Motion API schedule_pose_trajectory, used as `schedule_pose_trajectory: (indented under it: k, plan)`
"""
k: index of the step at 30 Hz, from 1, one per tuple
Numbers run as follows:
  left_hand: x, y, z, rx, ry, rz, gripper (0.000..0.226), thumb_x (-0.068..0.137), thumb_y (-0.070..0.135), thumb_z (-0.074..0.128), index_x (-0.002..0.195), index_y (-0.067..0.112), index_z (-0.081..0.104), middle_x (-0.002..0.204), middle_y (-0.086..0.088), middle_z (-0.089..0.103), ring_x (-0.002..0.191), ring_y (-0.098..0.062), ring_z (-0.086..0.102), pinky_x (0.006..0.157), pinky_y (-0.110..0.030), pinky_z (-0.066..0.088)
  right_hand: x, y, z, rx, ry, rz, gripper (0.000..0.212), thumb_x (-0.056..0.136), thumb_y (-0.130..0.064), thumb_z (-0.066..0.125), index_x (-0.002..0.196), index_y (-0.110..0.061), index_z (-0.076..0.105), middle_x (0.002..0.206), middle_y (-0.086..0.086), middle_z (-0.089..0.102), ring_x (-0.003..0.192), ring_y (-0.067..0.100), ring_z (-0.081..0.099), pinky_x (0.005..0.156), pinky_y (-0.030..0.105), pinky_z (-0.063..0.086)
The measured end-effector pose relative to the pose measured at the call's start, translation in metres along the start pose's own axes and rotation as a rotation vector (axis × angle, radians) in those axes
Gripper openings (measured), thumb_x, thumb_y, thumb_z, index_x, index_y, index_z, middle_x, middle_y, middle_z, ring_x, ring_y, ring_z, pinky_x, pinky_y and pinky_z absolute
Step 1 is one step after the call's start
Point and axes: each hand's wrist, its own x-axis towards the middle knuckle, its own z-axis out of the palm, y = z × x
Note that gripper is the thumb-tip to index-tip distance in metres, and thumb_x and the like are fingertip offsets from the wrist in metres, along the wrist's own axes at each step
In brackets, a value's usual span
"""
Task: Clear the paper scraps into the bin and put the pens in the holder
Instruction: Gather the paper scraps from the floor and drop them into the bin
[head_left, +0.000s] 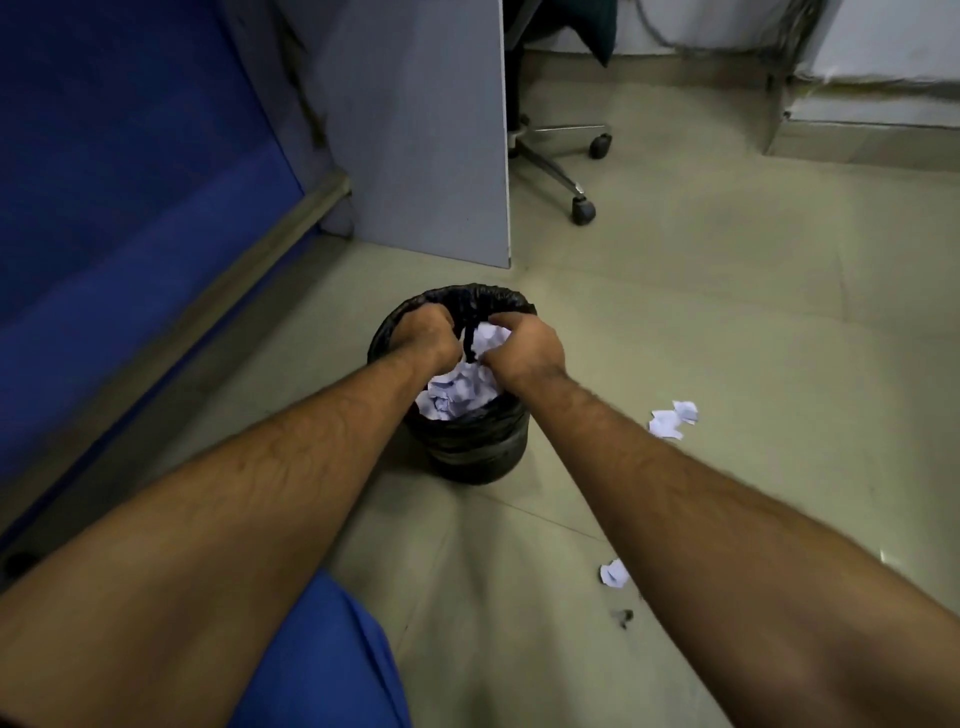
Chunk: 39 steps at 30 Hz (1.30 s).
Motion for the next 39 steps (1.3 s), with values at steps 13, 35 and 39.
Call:
schedule_pose_trajectory:
  k: [13, 35, 39]
  plan:
    - [-0.03, 0.083, 0.025, -0.058, 0.045, 0.23, 0.028, 0.084, 0.003, 0.059, 0.101, 0.023, 0.071, 0.106, -0.001, 0.071, 0.091, -0.019, 0.065, 0.074, -0.028, 0.054, -0.004, 0.05, -0.066, 0.337, 0.292, 0.128, 0.02, 0.075, -0.023, 0.054, 0.083, -0.027, 0.072, 0.08, -0.003, 0.075, 0.076, 0.019, 0.071, 0.078, 0.039, 0.06]
    - [-0.15, 0.052, 0.325, 0.748, -0.534, 0.868, 0.085, 0.09, 0.024, 0.063, 0.156, 0.015, 0.01, 0.158, -0.028, 0.01, 0.14, -0.043, 0.027, 0.111, -0.043, 0.03, -0.187, 0.35, -0.021, -0.548, -0.19, 0.348, 0.077, 0.081, -0.049, 0.065, 0.148, -0.024, 0.034, 0.16, 0.014, 0.019, 0.144, 0.039, 0.022, 0.107, 0.043, 0.038]
    - [-0.142, 0.048, 0.322, 0.461, -0.471, 0.823, 0.069, 0.086, 0.021, 0.063, 0.148, 0.022, 0.033, 0.143, -0.013, 0.037, 0.116, -0.034, 0.053, 0.09, -0.036, 0.046, -0.18, 0.351, -0.02, -0.445, -0.141, 0.231, 0.052, 0.088, -0.027, 0.058, 0.138, -0.019, 0.05, 0.15, 0.011, 0.04, 0.133, 0.033, 0.039, 0.1, 0.04, 0.045]
